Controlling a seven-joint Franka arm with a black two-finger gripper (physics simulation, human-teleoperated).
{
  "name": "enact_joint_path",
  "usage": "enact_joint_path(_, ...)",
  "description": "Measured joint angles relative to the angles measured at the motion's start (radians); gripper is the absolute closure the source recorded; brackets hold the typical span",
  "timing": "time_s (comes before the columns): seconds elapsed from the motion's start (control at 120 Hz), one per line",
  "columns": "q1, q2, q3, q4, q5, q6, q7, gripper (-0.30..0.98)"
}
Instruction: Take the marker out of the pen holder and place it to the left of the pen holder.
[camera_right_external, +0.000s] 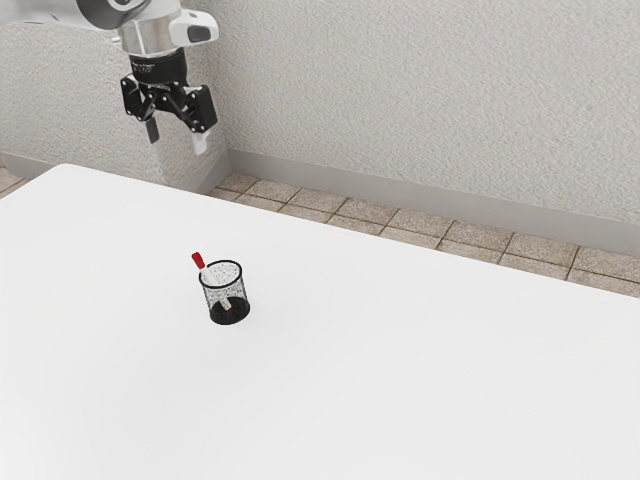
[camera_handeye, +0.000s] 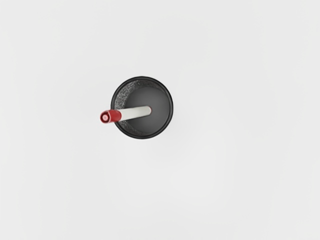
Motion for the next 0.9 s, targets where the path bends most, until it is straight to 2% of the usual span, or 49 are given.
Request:
enact_joint_path(0.2, 0.000, 0.000, 0.000, 0.000, -0.002, -0.002, 0.000, 0.00)
enact_joint_path(0.358, 0.019, 0.008, -0.004, 0.012, -0.051, 0.009, -0.006, 0.00)
enact_joint_path(0.492, 0.158, 0.112, -0.001, -0.125, -0.074, 0.028, -0.047, 0.00)
enact_joint_path(0.6, 0.214, 0.179, 0.000, -0.227, -0.119, 0.081, -0.079, 0.00)
enact_joint_path(0.708, 0.234, 0.240, 0.000, -0.232, -0.181, 0.114, -0.112, 0.00)
enact_joint_path(0.9, 0.216, 0.247, -0.009, -0.223, -0.236, 0.141, -0.138, 0.00)
